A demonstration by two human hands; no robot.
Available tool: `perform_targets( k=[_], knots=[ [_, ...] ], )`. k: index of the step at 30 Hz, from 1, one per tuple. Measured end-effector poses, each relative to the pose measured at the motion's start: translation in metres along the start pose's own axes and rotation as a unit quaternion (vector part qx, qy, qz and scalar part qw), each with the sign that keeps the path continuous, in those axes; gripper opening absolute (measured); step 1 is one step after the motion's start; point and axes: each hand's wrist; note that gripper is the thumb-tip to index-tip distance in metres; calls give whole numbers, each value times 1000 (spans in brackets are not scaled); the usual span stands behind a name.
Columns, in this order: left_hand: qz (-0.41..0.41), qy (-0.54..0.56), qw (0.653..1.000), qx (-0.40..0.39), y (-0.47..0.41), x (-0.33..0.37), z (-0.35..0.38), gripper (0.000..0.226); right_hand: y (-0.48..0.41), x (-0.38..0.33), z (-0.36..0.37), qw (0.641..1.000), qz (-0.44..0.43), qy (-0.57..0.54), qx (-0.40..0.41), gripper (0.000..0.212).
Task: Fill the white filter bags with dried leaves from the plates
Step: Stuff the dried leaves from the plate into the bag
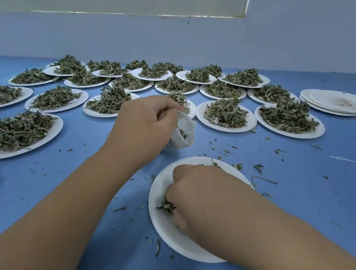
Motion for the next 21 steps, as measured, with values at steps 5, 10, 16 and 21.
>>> perform_targets(
  k=[5, 10, 16, 21],
  knots=[
    [-7, 4, 1000, 6, -1, -1, -1, 29, 2, -5, -6, 999, 16, -26, -20, 10],
    [-2, 9, 1000, 11, -1, -4, -1, 27, 6, -12, -55, 996, 31, -78, -28, 15],
    [7, 4, 1000, 2, 0, -4, -2, 26, 8, 7, -85, 954, 85, -285, -35, 10],
    [27, -16, 1000, -6, 0, -2, -2, 24, 9, 28, -99, 930, 89, -357, -15, 7]
  ],
)
Point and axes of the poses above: each hand's wrist, its own y-axis away from the middle knuckle, its own z-axis out of the palm, x = y × z, and after that the axes turned 8 degrees about -y, right-handed
